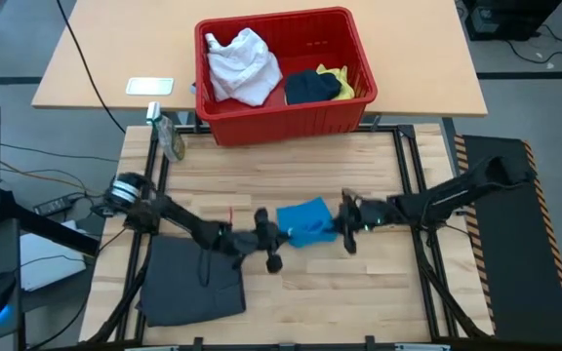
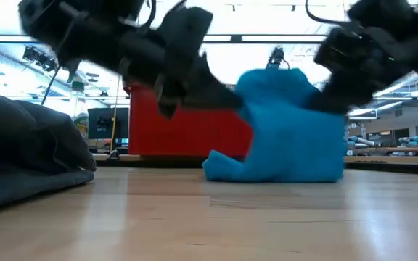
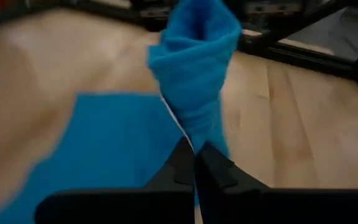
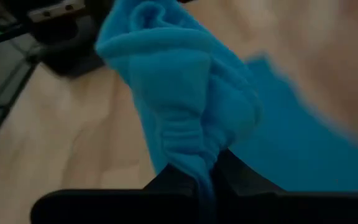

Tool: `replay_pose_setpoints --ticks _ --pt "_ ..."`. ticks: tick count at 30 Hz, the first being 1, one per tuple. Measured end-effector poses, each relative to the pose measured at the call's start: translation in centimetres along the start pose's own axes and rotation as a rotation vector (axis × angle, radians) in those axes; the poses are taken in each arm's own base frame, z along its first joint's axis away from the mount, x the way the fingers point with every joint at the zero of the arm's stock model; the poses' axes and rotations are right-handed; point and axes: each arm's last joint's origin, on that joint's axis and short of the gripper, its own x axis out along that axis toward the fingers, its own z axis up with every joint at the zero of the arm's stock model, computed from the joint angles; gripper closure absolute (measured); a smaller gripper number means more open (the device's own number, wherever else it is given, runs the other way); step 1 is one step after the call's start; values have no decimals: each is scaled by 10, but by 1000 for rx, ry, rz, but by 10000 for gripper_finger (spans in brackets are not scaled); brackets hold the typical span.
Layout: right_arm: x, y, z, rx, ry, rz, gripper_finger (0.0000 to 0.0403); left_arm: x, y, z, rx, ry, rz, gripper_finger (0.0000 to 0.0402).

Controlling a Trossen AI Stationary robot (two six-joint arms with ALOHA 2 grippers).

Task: Fold laundry
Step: Fold the light blue shorts

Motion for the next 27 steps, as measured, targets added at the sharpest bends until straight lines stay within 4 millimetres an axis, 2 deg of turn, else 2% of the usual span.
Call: replay_pose_setpoints --ticks 3,7,11,13,18,23,27 --pt "5 11 -19 62 25 47 381 7 -13 -20 -108 23 -3 401" --pt "11 13 -22 74 16 13 381 21 -22 -16 -91 41 14 401" --pt "20 -7 -3 84 -50 -105 369 34 -12 5 -75 73 125 401" --pt "22 -20 2 116 -48 -120 370 39 -5 12 -121 112 191 401" --pt "31 -44 -5 197 23 -132 368 36 17 -2 -225 285 356 401" --pt "43 -56 -9 199 15 -175 318 33 25 -9 -239 331 420 373" --pt "47 -67 -3 213 -63 -277 253 38 31 -1 -226 318 425 333"
